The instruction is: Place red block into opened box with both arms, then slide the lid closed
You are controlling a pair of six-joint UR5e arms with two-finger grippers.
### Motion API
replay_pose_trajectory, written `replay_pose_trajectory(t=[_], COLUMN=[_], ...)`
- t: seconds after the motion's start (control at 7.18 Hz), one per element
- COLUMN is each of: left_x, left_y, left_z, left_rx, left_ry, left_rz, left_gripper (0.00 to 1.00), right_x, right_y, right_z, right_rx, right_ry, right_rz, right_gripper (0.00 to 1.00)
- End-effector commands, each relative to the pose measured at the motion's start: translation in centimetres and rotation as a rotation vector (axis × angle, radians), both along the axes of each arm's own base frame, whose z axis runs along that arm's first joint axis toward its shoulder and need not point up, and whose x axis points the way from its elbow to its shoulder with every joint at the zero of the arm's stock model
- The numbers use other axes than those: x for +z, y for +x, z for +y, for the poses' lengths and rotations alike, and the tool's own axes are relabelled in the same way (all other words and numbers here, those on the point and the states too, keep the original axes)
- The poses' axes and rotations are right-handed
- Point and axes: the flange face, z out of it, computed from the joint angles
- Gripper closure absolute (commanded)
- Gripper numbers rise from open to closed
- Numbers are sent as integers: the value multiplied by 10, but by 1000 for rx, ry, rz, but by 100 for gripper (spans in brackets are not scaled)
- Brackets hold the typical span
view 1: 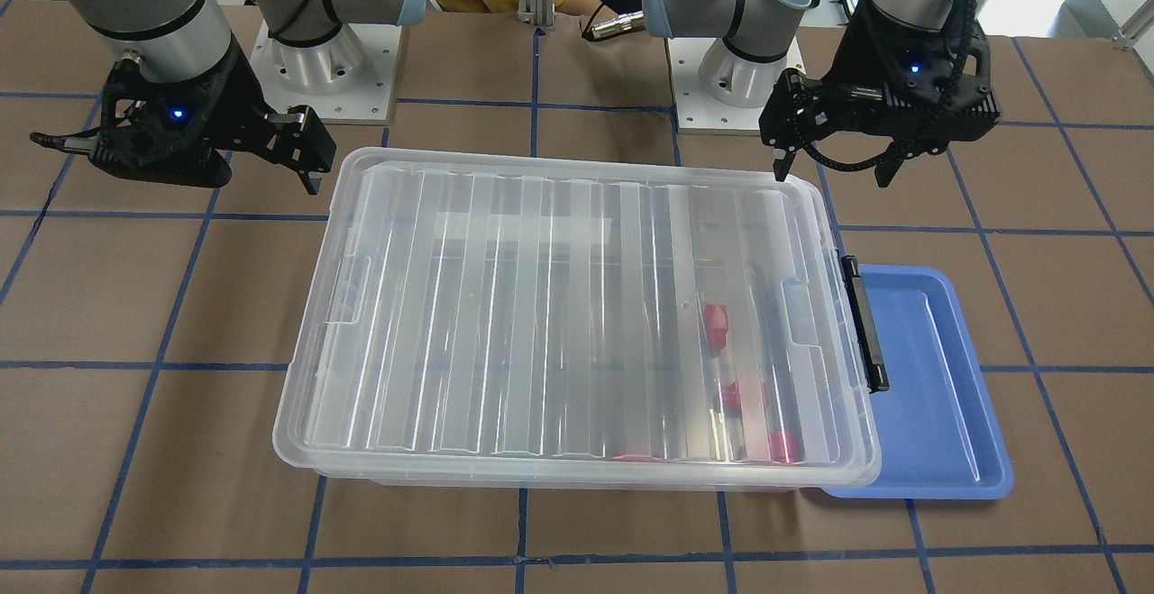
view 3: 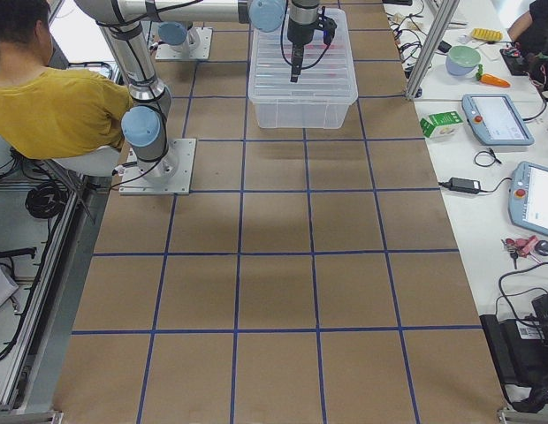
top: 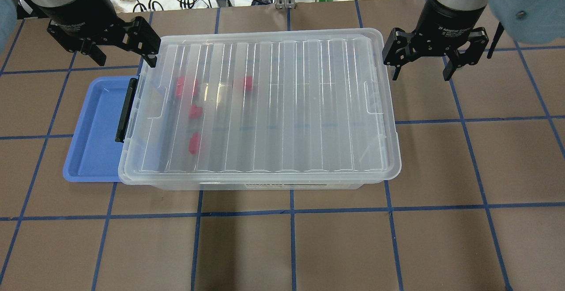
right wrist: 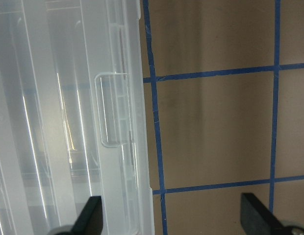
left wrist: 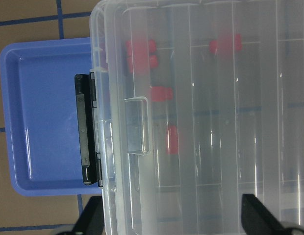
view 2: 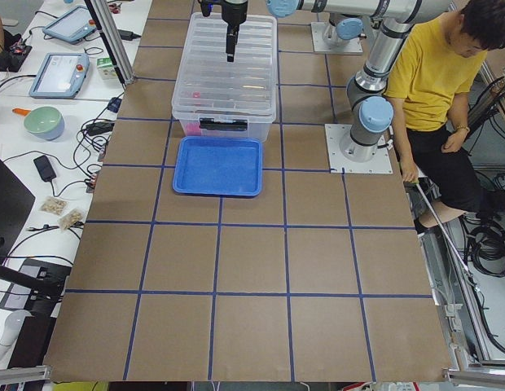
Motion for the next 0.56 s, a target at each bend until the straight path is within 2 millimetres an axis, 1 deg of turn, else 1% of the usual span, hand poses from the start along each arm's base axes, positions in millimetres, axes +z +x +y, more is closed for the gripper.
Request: replay_pose_trajectory(t=[0.0,0.14,0.42], left_x=[-1,-8,-10], left_y=[0,-2,-2], left_z=[1,2,1], left_rx=[-1,-1,7], left_ry=[4,16,21], left_rz=[-3,-4,-3], left_gripper=[0,0,0], right_x=[-2,5,5], right_y=[-5,-6,-6], right_z=[7,14,15], right_rx=[-2,-3,-7], right_ry=[26,25,28], right_rz=[6,7,-1], right_gripper=[0,0,0])
